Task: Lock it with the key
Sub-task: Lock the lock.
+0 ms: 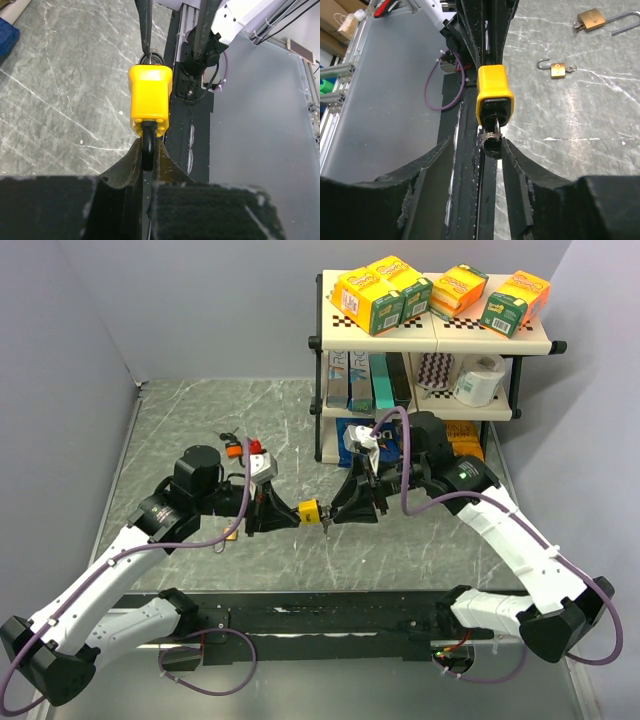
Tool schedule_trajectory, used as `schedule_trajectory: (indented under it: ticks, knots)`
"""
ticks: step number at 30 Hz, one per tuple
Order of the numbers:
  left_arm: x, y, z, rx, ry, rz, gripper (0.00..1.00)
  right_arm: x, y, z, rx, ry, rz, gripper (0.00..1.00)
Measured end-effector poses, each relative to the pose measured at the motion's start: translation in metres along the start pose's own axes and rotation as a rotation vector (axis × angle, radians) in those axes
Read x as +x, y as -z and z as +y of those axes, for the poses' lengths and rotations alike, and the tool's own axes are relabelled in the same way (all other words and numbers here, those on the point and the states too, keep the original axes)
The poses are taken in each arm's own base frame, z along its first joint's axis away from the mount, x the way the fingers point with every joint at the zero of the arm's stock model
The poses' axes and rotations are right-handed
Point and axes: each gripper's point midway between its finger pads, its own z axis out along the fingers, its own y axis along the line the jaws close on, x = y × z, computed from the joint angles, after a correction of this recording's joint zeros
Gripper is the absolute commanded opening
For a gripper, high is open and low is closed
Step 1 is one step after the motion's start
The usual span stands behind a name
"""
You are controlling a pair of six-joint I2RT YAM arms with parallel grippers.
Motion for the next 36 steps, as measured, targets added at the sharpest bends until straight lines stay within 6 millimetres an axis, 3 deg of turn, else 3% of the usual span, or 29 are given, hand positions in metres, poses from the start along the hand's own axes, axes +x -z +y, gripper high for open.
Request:
schedule_trajectory:
  ticks: [21, 28, 31, 36]
  knots:
    - [0.007, -0.005, 0.002, 0.017, -0.053, 0.027, 0.01, 0.002, -0.013, -0.003, -0.020, -0.009, 0.015, 0.37]
    - [0.007, -0.005, 0.001, 0.019, -0.052, 0.027, 0.01, 0.009, -0.018, -0.010, -0.012, -0.009, 0.040, 0.16]
    - [0.008, -0.005, 0.001, 0.019, -0.043, 0.033, 0.01, 0.010, -0.018, -0.011, -0.010, 0.001, 0.044, 0.00]
    - [0.010, -0.005, 0.001, 0.015, -0.039, 0.038, 0.01, 0.013, -0.018, -0.012, 0.001, 0.014, 0.056, 0.00]
